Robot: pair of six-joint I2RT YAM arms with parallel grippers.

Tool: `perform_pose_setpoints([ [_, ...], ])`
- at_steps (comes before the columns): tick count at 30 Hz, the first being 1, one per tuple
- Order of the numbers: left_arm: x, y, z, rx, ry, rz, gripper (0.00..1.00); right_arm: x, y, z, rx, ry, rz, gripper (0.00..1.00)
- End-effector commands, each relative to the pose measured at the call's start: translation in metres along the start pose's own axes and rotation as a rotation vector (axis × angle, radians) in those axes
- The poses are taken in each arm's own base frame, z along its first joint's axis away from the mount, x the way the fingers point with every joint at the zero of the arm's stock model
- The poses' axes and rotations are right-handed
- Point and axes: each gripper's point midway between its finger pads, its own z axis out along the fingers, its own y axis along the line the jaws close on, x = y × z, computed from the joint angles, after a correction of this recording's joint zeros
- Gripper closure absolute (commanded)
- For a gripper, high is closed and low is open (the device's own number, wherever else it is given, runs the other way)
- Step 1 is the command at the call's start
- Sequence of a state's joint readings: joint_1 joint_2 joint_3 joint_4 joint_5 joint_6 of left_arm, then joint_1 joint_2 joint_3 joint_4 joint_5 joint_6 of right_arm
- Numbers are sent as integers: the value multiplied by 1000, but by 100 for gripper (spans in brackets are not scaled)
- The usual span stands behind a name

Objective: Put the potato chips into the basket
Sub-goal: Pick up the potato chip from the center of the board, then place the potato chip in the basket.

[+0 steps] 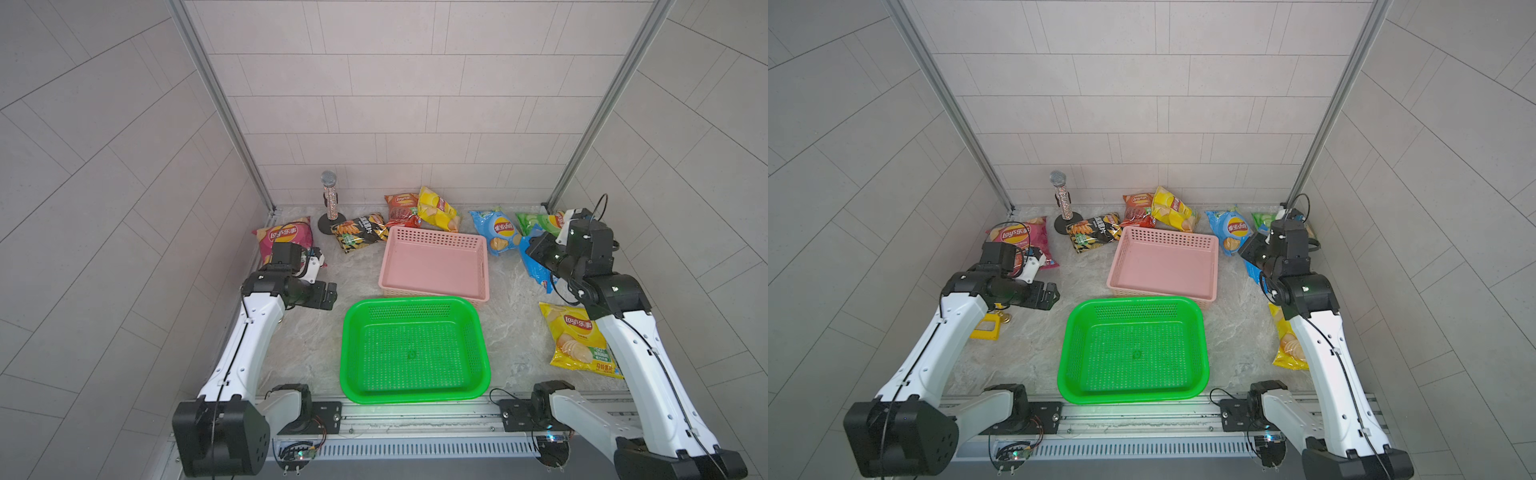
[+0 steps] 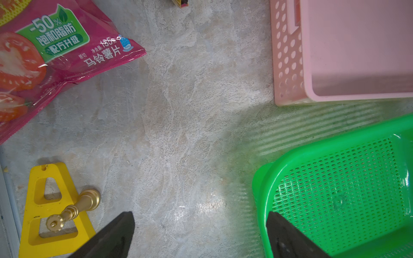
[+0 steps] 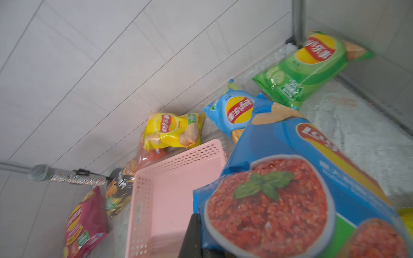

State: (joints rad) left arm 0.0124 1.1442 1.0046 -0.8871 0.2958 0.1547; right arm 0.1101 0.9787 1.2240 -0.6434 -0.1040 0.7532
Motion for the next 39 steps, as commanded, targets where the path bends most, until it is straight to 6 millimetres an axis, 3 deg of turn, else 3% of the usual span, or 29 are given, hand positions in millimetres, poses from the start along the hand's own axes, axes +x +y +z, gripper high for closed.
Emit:
perform_pose_setpoints([
  [1,4,-3,-1,10,3,8,0,22,41,-14,-145,71,-20,100],
  [6,4,-3,-2,9,-3,9,0,85,96,-28,-327,280,-192,100],
  [13,3,-3,0,14,1,8,0,184,148,-61,-500,593,-461,100],
  [19,3,-3,0,9,-1,9,0,209,193,-80,-666,626,-353,100],
  [24,4,-5,0,22,-1,9,0,223,218,-86,-731,664,-220,100],
  [28,3,-6,0,31,-4,10,0,223,222,-84,-686,660,-111,100],
  [34,3,-6,-1,29,-5,11,0,240,225,-76,-693,704,94,100],
  [39,2,-5,-1,21,-12,6,0,254,215,-67,-609,724,195,100],
])
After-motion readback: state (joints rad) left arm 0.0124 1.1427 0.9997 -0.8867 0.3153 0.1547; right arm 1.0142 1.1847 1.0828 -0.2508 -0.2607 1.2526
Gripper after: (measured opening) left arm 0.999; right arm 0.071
